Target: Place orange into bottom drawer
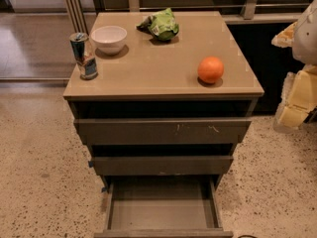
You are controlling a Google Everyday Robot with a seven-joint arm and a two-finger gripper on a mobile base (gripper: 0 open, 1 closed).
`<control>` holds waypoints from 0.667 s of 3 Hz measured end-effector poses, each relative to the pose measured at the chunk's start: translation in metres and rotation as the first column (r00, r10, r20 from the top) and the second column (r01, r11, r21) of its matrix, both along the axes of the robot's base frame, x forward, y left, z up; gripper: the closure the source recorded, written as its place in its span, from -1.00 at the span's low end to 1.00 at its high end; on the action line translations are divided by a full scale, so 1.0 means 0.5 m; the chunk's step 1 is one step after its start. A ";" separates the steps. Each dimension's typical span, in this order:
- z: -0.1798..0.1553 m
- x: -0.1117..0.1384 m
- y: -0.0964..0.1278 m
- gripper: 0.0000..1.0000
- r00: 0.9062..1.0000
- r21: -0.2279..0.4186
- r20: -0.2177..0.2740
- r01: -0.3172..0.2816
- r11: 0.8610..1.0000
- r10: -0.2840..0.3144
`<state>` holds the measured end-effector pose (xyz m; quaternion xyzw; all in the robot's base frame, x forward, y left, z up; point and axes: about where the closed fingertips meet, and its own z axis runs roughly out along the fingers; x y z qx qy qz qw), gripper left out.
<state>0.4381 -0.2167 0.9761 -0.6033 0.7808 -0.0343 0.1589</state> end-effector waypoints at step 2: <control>-0.010 0.046 -0.002 -1.00 0.999 0.026 0.041 0.014 1.000 -0.015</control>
Offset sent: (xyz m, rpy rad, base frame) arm 0.0641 -0.0051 -0.0183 0.0713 -0.0965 -0.0406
